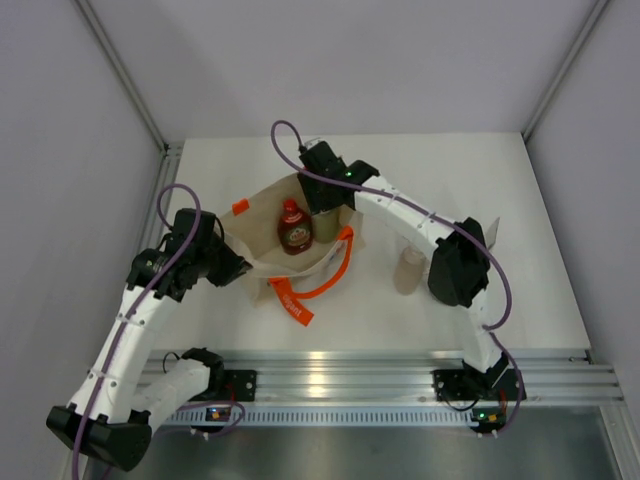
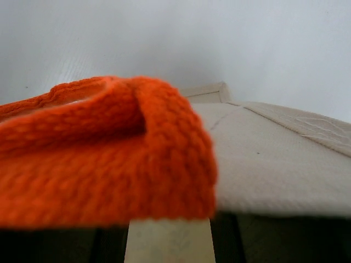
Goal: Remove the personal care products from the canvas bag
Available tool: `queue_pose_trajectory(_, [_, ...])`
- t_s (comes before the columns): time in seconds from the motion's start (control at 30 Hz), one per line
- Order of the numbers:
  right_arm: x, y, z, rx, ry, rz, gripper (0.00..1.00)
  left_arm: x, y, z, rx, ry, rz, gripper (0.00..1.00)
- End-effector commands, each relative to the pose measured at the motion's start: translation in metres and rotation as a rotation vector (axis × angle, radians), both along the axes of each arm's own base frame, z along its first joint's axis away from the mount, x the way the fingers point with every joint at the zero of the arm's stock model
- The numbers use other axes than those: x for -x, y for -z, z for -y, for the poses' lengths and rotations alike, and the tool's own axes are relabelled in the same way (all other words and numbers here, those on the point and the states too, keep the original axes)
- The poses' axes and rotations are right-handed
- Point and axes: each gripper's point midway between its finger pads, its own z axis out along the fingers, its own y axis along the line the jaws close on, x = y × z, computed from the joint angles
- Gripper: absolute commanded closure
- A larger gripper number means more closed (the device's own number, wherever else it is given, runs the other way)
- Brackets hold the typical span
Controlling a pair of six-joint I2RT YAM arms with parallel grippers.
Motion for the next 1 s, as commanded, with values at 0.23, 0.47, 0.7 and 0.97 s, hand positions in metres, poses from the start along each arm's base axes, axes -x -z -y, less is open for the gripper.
queue_pose_trajectory(0.23, [0.005,-0.164,-0.004,-0.223,-0.071,0.319,1.0,-0.005,-0.003,-0.004,-0.016,-0.016,0.022,1.0])
queue_pose_trajectory(0.47, [0.031,-0.209,0.001,-0.251,-0.139,0.363,1.0,-0.005,-0.002,-0.004,-0.015,-0.018,0.02,1.0])
queue_pose_trajectory(0.7, [0.064,-0.256,0.013,-0.294,-0.184,0.39,1.0,-0.004,-0.001,-0.004,-0.014,-0.019,0.017,1.0])
queue_pose_trajectory(0.97, [0.111,-0.312,0.034,-0.391,-0.289,0.458,1.0,-0.003,0.004,-0.002,-0.003,-0.022,-0.004,1.0])
